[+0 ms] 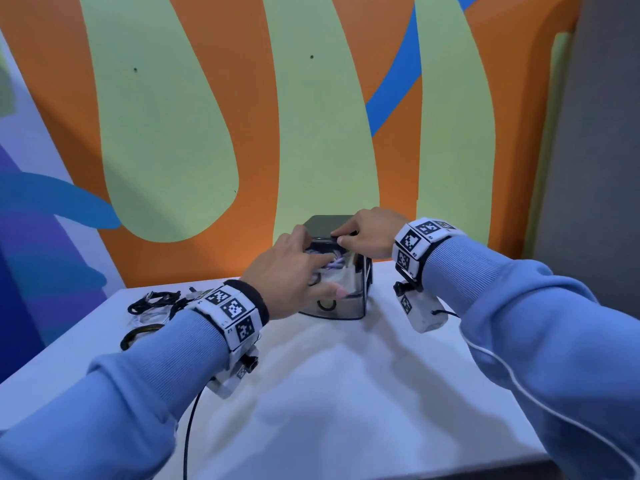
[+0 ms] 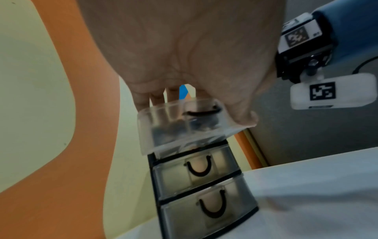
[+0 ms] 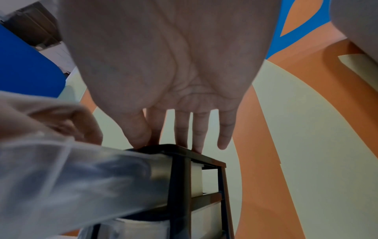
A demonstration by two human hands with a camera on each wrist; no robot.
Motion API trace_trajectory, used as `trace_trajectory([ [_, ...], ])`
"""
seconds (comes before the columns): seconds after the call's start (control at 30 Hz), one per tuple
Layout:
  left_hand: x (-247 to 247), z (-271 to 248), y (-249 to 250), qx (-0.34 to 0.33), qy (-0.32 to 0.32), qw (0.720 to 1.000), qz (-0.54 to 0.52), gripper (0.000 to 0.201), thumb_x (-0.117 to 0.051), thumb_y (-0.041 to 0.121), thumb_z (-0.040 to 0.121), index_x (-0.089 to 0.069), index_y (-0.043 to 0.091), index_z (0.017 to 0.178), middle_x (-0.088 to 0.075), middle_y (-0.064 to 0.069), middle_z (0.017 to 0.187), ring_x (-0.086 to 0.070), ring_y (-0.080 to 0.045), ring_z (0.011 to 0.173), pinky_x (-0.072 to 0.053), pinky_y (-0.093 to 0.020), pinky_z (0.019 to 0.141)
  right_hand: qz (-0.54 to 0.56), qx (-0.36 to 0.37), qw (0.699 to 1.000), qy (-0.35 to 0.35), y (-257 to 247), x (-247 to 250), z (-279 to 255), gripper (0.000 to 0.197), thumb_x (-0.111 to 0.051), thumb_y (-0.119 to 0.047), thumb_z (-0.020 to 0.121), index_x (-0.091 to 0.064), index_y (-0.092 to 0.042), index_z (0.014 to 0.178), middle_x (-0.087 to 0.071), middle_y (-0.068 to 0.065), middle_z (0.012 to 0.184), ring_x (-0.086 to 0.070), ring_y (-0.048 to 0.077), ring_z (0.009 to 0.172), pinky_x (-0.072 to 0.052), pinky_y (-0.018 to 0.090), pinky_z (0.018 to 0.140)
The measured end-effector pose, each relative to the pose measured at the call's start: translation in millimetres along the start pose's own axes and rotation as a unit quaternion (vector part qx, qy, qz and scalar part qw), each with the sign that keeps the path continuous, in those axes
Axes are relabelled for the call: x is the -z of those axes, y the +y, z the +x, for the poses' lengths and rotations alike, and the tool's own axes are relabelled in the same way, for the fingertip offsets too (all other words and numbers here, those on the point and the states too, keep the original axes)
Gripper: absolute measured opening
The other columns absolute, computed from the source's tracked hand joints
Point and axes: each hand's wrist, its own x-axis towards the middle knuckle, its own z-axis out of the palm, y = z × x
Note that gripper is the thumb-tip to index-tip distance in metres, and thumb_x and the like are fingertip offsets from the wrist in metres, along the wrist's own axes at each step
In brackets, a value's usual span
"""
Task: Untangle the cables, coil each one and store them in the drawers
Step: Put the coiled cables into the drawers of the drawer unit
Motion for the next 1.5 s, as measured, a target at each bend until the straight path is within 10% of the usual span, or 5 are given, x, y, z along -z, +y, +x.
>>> trace_trajectory([
  [0.33,-19.7,31.2,3.1,0.148,0.113,0.982,-0.045,0.069,-0.075,0.073,0.080,-0.046,0.023,0.118,-0.047,-0.004,0.118,-0.051,-0.027,0.104,-0.051,-0.042,0.081,0.013,-0.008,1.000,-0.001,-1.5,-2.9,1.6,0.035,-0.052,-0.040,0.104,-0.067,-0.042,0.136,-0.046,-0.020,0.034,-0.052,0.011,0.055,-0.037,0.025,0.051],
  [0.7,-33.9,2.7,32.2,0.124,0.037,0.992,0.002,0.011,-0.056,0.022,0.095,-0.060,0.017,0.104,-0.063,-0.007,0.109,-0.056,-0.029,0.088,-0.049,-0.040,0.071,0.028,-0.008,1.000,0.008,-0.6,-5.4,-1.8,0.036,-0.049,-0.037,0.107,-0.065,-0.040,0.139,-0.061,-0.024,0.075,-0.050,0.006,0.058,-0.034,0.025,0.049],
  [0.93,-44.8,-4.8,34.6,0.139,-0.143,0.980,-0.025,0.073,-0.052,0.016,0.095,-0.028,0.030,0.162,-0.047,-0.014,0.135,-0.057,-0.039,0.120,-0.053,-0.047,0.091,0.065,-0.026,0.997,0.010,1.7,-12.6,-2.4,0.036,-0.048,-0.035,0.109,-0.063,-0.035,0.142,-0.051,-0.025,0.065,-0.044,0.006,0.048,-0.031,0.019,0.042],
  [1.07,-44.0,-7.1,33.3,0.150,-0.118,0.981,-0.048,0.067,-0.049,0.013,0.093,-0.034,0.033,0.156,-0.051,-0.011,0.125,-0.056,-0.035,0.104,-0.051,-0.043,0.083,0.071,-0.021,0.997,0.004,2.7,-11.6,-0.3,0.036,-0.048,-0.036,0.109,-0.063,-0.036,0.142,-0.076,-0.010,0.114,-0.046,0.002,0.051,-0.032,0.017,0.043],
  [1.5,-0.3,-99.2,51.2,0.113,-0.073,0.987,-0.089,0.036,-0.055,0.035,0.100,-0.044,0.033,0.134,-0.052,0.002,0.115,-0.054,-0.026,0.095,-0.041,-0.037,0.072,0.088,-0.043,0.995,0.013,-3.8,-12.1,-1.3,0.037,-0.047,-0.028,0.109,-0.063,-0.033,0.142,-0.042,-0.025,0.068,-0.043,0.000,0.059,-0.030,0.014,0.045],
])
